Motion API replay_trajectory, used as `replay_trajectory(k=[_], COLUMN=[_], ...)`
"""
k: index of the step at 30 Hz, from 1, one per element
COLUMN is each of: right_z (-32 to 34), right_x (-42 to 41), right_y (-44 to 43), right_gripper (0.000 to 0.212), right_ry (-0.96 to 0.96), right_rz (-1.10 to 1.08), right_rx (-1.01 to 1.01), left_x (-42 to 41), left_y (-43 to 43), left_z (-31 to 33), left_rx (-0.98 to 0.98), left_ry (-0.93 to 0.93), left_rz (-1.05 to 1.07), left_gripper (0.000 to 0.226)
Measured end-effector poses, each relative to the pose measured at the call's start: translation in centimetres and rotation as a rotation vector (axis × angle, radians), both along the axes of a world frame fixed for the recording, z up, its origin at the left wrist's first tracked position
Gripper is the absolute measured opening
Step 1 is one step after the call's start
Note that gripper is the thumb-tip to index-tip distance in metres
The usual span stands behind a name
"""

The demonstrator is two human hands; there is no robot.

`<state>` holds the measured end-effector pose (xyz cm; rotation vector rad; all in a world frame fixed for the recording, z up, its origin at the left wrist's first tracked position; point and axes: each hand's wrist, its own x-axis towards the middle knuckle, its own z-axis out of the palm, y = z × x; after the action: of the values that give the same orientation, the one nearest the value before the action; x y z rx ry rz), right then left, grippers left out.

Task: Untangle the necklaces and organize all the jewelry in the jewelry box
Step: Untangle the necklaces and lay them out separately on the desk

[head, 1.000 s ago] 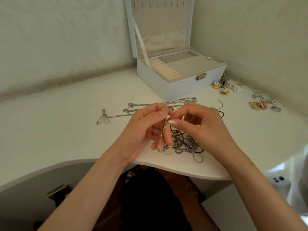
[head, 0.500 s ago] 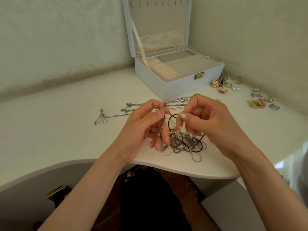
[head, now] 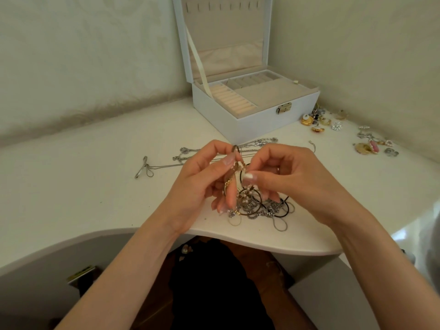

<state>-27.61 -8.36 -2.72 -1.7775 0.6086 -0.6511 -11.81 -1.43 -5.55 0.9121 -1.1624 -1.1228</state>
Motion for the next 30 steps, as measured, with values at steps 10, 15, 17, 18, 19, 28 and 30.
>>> replay_trajectory(k=[10, 15, 17, 18, 19, 28, 30], right_z=[0.05, 0.55, 0.68, 0.73, 0.76, 0.38, 0.31], right_x=[-0.1, -0.6, -0.73, -0.74, -0.75, -0.15, 0.0], right_y=[0.06, -0.11, -0.19, -0.18, -0.16, 0.08, 0.05], right_gripper=[0.009, 0.01, 0.012, 0.012, 0.012, 0.013, 0.012], right_ry=[-0.036, -0.085, -0.095, -0.095, -0.094, -0.099, -0.107], right_rz=[-0.092, -0.134, -0.149, -0.153, -0.153, -0.128, -0.132], right_rx=[-0.062, -0.053, -0.049, -0.05, -0.052, -0.093, -0.104], left_x=[-0.05, 0.02, 0.02, 0.03, 0.02, -0.11, -0.17], left_y=[-0.05, -0.23, -0.24, -0.24, -0.25, -0.24, -0.19], left_z=[-0.12, -0.19, -0.22, -0.23, -0.22, -0.28, -0.27], left_rx=[0.008, 0.011, 0.015, 0.014, 0.009, -0.006, -0.006], left_ry=[-0.034, -0.028, -0.003, 0.014, 0.03, 0.021, -0.004], left_rz=[0.111, 0.155, 0.154, 0.148, 0.141, 0.121, 0.113], left_gripper=[0.014, 0.012, 0.011, 0.01, 0.01, 0.009, 0.013])
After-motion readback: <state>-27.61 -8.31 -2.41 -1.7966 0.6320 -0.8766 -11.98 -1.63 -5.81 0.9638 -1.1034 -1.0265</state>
